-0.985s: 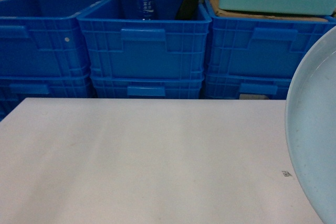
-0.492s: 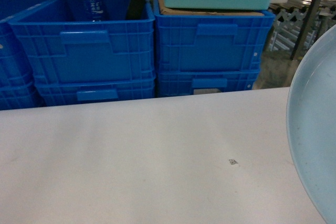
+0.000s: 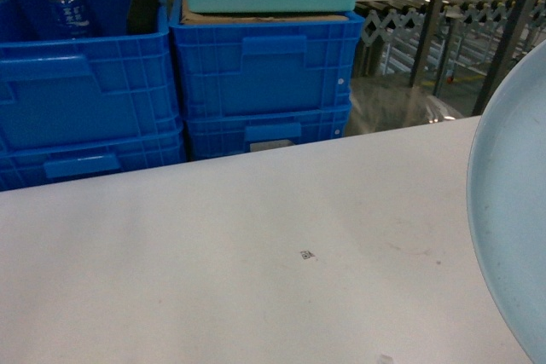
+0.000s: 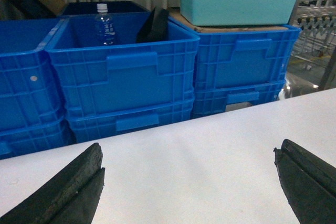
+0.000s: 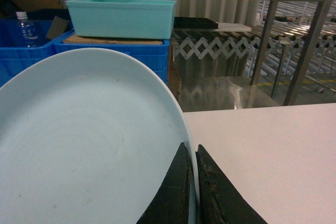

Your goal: Place blue tray on left shelf second layer neatly

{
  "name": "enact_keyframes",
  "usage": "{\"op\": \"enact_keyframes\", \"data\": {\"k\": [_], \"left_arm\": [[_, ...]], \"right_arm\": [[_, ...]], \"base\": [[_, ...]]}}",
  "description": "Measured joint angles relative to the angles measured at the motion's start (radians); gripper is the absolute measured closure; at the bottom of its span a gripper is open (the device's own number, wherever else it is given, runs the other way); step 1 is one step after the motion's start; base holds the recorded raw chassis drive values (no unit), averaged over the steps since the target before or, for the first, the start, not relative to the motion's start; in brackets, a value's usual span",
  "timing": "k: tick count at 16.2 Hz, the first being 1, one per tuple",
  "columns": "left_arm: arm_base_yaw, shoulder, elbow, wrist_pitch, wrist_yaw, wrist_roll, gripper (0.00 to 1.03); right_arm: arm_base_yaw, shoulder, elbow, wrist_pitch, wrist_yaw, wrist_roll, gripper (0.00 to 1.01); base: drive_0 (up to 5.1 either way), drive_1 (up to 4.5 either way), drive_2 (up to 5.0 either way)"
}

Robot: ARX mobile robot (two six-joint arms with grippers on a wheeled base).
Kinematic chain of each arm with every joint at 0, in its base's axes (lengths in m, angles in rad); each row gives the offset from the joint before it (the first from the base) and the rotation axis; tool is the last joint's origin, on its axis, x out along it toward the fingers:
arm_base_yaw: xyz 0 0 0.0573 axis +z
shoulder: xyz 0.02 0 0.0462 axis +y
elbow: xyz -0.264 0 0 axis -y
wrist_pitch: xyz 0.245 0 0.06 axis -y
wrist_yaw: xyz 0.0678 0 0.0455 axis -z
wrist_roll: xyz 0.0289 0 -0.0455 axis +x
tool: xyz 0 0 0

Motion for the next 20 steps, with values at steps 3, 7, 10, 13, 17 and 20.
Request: {"op": "enact_keyframes", "data": {"k": [3, 7, 10, 13, 17, 20], "left_arm": [[0.000, 0.000, 0.000, 0.000, 0.000, 0.000, 0.05], [0.000, 0.000, 0.000, 0.000, 0.000, 0.000, 0.05], [0.000, 0.000, 0.000, 0.000, 0.000, 0.000, 0.05], [0.000, 0.000, 0.000, 0.000, 0.000, 0.000, 0.05], [0.000, 0.000, 0.000, 0.000, 0.000, 0.000, 0.05], [0.000, 0.000, 0.000, 0.000, 0.000, 0.000, 0.05]], "right_arm": [[0.000, 0.000, 0.000, 0.000, 0.000, 0.000, 0.99], [0.000, 0.000, 0.000, 0.000, 0.000, 0.000, 0.99], [0.000, 0.000, 0.000, 0.000, 0.000, 0.000, 0.99], [0.000, 0.000, 0.000, 0.000, 0.000, 0.000, 0.99], [0.000, 0.000, 0.000, 0.000, 0.000, 0.000, 0.99], [0.000, 0.000, 0.000, 0.000, 0.000, 0.000, 0.99]], "base": [[-1.6, -1.62, -1.6], [-1.6, -1.65, -1.6], [-1.5, -1.50, -1.5], [-1.5, -1.52, -1.5], [-1.4, -1.45, -1.4], [-1.5, -1.51, -1.5]]}}
